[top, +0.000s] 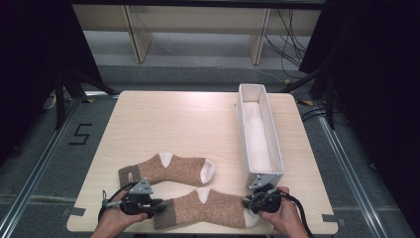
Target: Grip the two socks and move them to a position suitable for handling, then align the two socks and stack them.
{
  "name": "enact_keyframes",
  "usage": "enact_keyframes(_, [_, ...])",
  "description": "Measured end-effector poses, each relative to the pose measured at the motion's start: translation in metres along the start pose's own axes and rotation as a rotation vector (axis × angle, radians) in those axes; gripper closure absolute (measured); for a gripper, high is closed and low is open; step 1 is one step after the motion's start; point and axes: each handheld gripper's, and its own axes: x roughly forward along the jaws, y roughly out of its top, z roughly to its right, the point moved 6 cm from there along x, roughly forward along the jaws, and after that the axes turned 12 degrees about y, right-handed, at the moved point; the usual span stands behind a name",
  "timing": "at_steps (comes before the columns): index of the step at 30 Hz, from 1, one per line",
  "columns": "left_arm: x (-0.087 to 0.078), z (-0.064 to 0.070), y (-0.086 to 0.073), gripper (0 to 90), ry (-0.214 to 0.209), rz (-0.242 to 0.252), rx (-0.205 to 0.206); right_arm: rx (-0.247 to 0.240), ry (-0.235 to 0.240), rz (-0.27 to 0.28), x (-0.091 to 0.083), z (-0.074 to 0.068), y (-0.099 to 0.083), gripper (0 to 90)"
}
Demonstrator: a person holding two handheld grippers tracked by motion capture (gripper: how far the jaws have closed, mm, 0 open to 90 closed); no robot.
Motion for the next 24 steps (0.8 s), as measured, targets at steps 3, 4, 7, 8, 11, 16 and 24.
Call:
enact_keyframes(3, [0.0, 0.0, 0.0, 74.0, 0.002, 0.002, 0.002, 0.0, 0.006, -0.017, -0.001, -0.001, 0.0, 80.7])
enact_keyframes(4, [0.0, 0.0, 0.0, 74.1, 0.002, 0.003, 0.003, 0.001, 0.002, -0.012, -0.001, -0.001, 0.0, 80.9])
enact_keyframes(7, [0.0, 0.0, 0.0, 74.1, 0.004, 0.006, 0.004, 0.029, 0.005, -0.021, -0.002, -0.003, -0.001, 81.3])
enact_keyframes(8, [0.0, 0.0, 0.0, 74.2, 0.005, 0.007, 0.005, 0.034, 0.004, -0.022, -0.002, -0.003, -0.001, 81.5])
enact_keyframes(11, [-0.002, -0.002, 0.0, 74.6, 0.003, 0.001, 0.022, 0.024, 0.007, -0.019, -0.002, -0.003, -0.001, 81.6])
enact_keyframes(16, [-0.005, -0.003, 0.003, 75.9, 0.0, 0.023, 0.006, 0.015, 0.0, -0.003, -0.004, -0.003, 0.0, 82.2])
enact_keyframes(24, [-0.022, 0.001, 0.009, 76.6, -0.004, 0.068, 0.007, -0.017, 0.011, 0.059, -0.02, -0.012, 0.009, 82.7])
